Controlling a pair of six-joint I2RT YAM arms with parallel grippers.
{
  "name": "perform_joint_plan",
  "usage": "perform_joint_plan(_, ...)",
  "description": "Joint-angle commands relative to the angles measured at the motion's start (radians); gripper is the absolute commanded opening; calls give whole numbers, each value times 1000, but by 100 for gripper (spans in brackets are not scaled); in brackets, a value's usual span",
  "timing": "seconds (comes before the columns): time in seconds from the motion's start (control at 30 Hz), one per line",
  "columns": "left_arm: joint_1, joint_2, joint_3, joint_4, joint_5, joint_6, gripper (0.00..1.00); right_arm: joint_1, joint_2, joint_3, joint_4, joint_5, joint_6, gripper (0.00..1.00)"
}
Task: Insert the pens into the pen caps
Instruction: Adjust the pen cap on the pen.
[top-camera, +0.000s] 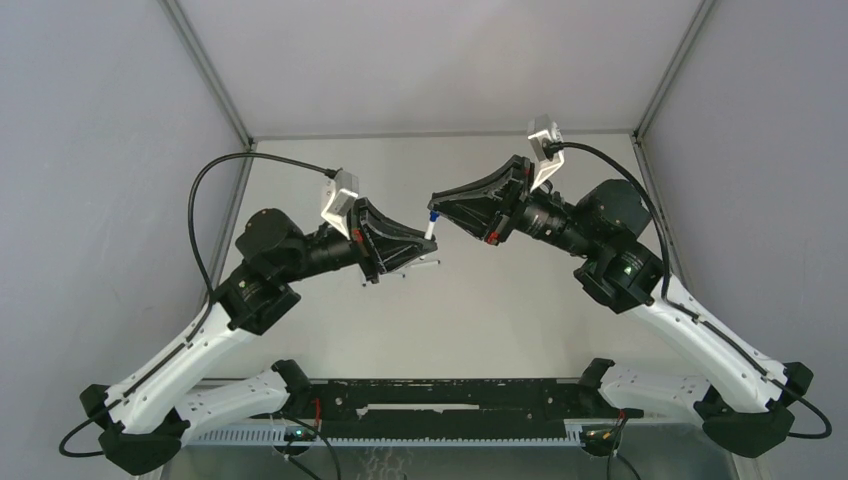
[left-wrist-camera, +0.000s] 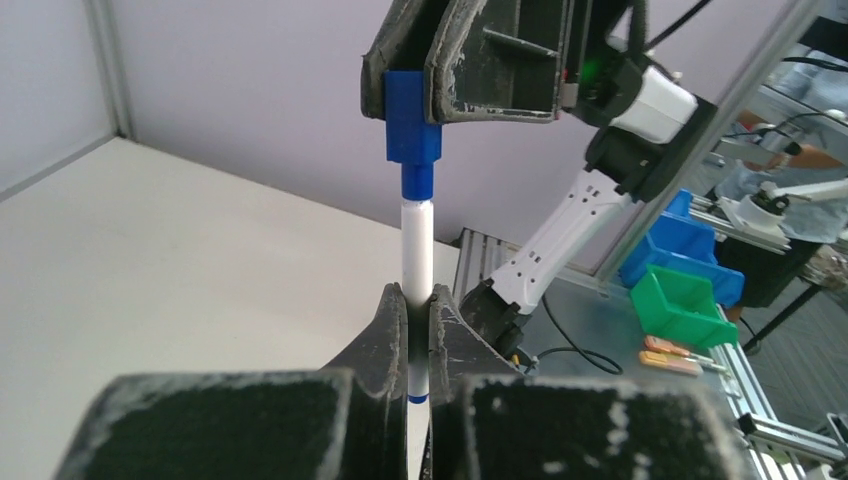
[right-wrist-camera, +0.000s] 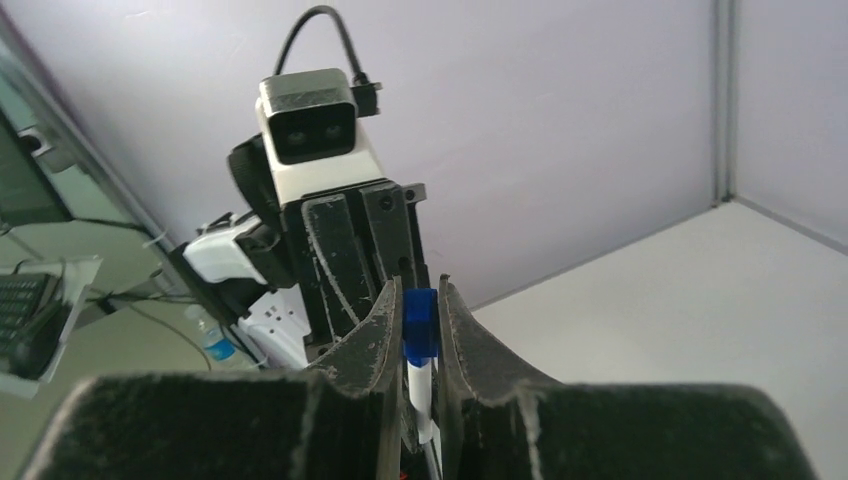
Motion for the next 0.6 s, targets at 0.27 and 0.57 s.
perform_joint_plan(0.27, -4, -3, 49, -71, -158, 35, 0, 67, -21, 4, -150, 377, -18, 0)
perform_joint_plan(0.57, -5, 4, 53, -77, -161, 37, 0, 117, 28, 78, -250, 433, -39, 0)
